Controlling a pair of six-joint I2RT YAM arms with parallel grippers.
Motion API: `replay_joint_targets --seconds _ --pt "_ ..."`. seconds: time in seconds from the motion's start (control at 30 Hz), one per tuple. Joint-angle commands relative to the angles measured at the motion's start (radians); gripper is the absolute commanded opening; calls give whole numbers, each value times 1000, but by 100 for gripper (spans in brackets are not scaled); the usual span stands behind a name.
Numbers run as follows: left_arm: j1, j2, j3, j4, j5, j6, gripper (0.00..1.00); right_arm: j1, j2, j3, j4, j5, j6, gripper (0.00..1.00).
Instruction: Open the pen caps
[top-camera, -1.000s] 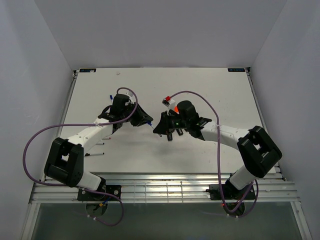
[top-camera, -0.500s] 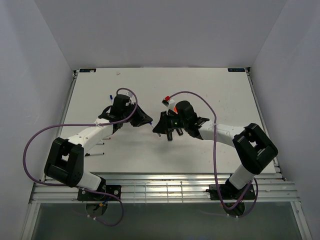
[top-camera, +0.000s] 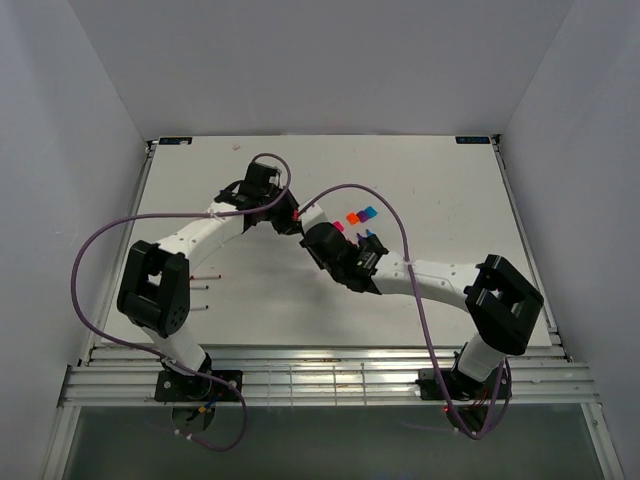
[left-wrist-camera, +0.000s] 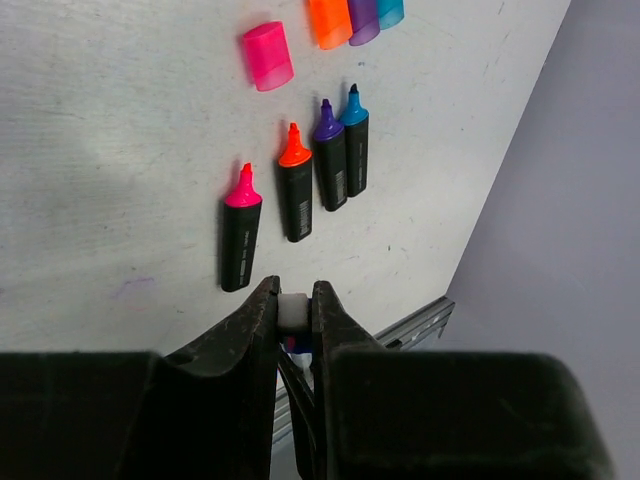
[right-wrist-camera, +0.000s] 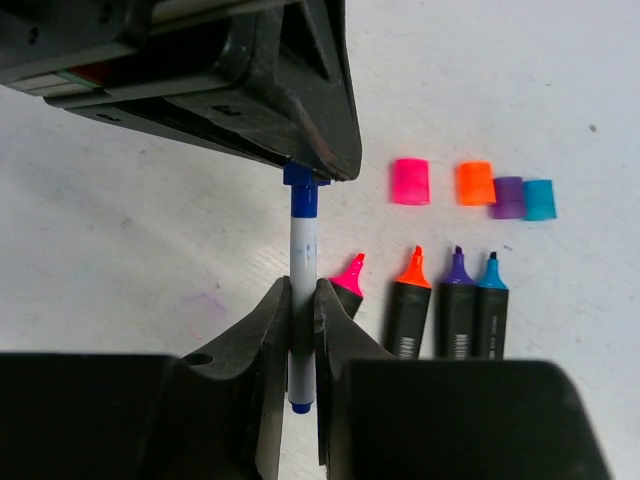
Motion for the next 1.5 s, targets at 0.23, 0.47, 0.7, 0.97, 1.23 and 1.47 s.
replay_joint_targets --seconds 0.23,0.47,0.7,0.97,1.23,1.47 --pt "22 -161 -8 30 -60 121 0 -280 -125 -145 179 -806 184 8" --pt "89 -451 -313 309 -67 90 0 -424 -29 -378 998 -1476 832 8" --pt "108 -369 -212 98 -123 77 0 -408 -71 -368 695 -1299 541 8" --pt "82 -136 -74 -36 -130 193 0 -296 -93 -219 172 -699 371 8" --pt "34 56 91 -86 -127 299 8 -225 49 -205 163 -462 406 8" --pt "3 173 146 -79 -121 288 6 -219 141 -188 152 -406 376 8"
